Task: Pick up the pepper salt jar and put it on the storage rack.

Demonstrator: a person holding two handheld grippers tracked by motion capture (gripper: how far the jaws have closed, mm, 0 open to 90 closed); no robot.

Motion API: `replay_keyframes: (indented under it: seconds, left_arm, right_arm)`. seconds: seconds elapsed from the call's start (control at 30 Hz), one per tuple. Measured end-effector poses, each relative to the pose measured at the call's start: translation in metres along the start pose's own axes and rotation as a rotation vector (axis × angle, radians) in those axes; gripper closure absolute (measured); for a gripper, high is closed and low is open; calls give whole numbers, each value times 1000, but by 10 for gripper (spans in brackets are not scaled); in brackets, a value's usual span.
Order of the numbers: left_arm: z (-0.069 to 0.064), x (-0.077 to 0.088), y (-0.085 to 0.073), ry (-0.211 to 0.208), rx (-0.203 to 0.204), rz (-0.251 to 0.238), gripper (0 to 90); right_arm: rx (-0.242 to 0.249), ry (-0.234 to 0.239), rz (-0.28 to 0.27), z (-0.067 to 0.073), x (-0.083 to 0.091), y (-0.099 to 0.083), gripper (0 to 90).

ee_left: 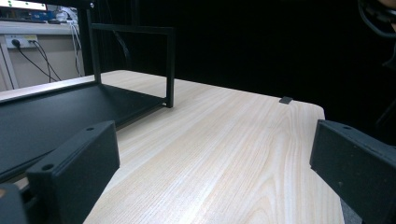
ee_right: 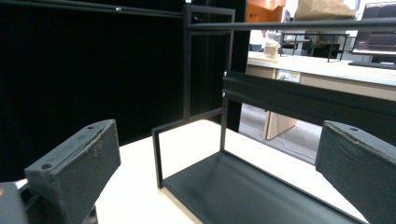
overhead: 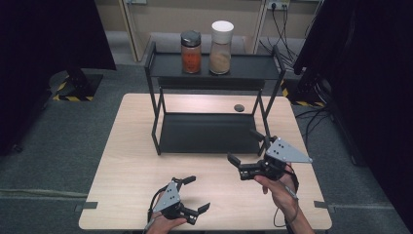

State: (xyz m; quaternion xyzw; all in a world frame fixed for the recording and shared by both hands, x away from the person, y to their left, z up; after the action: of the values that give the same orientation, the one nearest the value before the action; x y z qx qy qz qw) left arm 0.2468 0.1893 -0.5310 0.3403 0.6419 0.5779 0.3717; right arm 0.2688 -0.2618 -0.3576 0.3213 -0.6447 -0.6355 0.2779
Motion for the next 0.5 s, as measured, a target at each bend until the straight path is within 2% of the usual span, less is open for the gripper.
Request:
replay_keyframes:
  seconds: [0.5]
  left_arm:
    - [0, 1, 1, 7, -5, -8, 8]
  right_arm:
    - [-8, 1, 23, 13, 18, -31, 3]
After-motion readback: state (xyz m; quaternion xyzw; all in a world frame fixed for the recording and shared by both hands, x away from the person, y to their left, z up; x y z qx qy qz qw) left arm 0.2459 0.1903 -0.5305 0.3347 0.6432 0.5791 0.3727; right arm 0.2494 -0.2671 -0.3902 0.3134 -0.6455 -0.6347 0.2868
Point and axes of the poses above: each handheld gripper's, and its own axes: x roughly backward along the jaws, y roughly out of its top, z roughly to its left, the point moved 4 cm from there along -x, roughly forward along the jaws, and after that the axes turned 7 degrees about -z, right-handed, at the moved point
